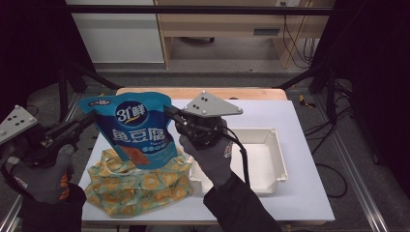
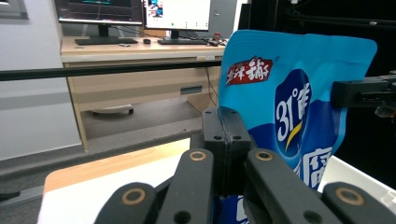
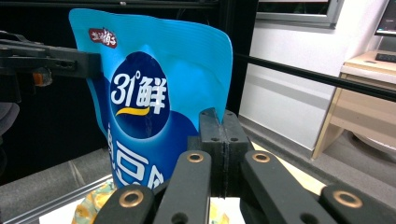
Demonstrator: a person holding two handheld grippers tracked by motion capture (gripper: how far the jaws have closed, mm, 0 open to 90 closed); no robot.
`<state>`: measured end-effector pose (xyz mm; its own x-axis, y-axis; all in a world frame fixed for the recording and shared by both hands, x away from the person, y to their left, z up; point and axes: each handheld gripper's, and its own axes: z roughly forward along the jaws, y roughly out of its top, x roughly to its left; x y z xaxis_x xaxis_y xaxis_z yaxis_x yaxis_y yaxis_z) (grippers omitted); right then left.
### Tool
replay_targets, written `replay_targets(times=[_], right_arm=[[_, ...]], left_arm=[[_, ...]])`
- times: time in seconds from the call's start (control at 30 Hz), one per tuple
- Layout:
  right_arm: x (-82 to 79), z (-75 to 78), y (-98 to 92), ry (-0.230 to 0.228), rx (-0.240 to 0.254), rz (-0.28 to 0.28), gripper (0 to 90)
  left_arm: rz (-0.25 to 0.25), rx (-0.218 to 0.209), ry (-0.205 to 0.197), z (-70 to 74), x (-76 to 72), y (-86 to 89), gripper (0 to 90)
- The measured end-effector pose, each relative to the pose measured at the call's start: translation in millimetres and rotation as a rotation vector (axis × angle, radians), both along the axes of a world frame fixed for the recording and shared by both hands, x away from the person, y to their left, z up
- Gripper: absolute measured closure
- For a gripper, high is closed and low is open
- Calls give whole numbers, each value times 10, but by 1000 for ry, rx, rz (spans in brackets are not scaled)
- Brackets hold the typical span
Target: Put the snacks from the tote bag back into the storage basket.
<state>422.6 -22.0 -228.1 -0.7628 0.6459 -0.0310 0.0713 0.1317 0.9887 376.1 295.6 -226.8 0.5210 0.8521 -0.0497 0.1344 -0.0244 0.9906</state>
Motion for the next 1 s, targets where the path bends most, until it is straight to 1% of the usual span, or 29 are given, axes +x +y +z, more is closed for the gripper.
replay_targets(times=[0.3,0.53,0.6,0.73,0.9,1.0], right_arm=[[-36,4,-204,-4,-7,-20,900],[-53,-18,-366,-3,2,-41,900],[-58,-25,-414,-2,4,-45,900],[-70,-41,-501,1,4,-58,900],[-86,-45,-634,0,15,-76,900],[-103,-46,-731,2,19,-94,900]], left_arm=[[-36,-1,3,-4,43,-181,900],[-57,3,-1,-15,69,-326,900],[-70,1,1,-20,78,-371,900],[-79,13,1,-15,89,-461,900],[-87,34,-10,35,85,-620,900],[-110,35,-4,38,106,-710,900]])
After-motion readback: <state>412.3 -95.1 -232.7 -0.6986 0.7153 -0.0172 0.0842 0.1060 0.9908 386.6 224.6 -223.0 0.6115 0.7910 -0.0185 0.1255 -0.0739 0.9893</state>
